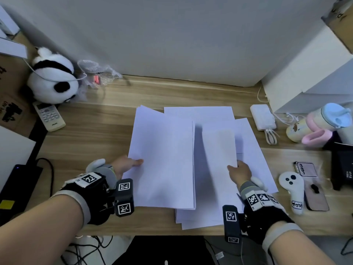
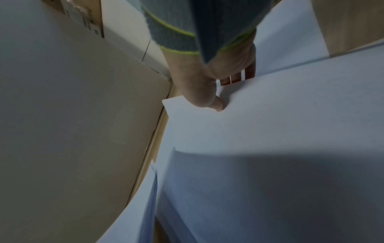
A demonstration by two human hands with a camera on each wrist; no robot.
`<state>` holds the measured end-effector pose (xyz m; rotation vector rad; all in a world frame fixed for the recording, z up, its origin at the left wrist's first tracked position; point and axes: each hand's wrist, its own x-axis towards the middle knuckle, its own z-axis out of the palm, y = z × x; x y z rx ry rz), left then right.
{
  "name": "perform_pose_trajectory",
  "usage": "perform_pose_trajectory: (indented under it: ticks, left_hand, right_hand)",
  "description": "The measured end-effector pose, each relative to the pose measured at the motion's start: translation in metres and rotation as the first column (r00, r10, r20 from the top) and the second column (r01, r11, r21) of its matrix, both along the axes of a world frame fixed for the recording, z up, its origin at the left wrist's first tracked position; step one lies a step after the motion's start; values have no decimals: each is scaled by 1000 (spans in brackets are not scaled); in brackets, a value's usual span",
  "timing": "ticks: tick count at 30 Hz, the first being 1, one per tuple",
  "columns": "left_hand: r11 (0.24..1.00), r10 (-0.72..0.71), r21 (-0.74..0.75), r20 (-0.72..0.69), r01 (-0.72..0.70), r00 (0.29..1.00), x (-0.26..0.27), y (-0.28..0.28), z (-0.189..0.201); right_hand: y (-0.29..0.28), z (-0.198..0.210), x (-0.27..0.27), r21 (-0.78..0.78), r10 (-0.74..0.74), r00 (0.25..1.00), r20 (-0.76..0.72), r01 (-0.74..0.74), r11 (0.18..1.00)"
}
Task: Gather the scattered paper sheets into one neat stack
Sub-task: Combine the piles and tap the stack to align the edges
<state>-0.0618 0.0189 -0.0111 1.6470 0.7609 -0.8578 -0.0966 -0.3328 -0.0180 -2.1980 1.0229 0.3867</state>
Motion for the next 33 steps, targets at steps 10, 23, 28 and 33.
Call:
perform_pose_trajectory:
  ticks: [10, 23, 28, 33]
  left_hand:
    - [998, -23, 60, -28, 24, 999, -9, 1, -39]
    - [986, -64, 151, -40, 69, 997, -4, 0, -45]
    - [995, -1, 101, -39, 5, 999, -6, -4, -36]
    - [991, 127, -23, -52, -128, 991, -9, -3, -30]
  right_hand:
    - [-3, -7, -5, 314, -130, 991, -17, 129, 941]
    - [-23, 57, 24, -114, 71, 947, 314, -37, 993]
    - [-17, 111, 50, 99, -173, 681, 712, 148, 984]
    - [17, 114, 60, 429, -293, 742, 603, 7, 903]
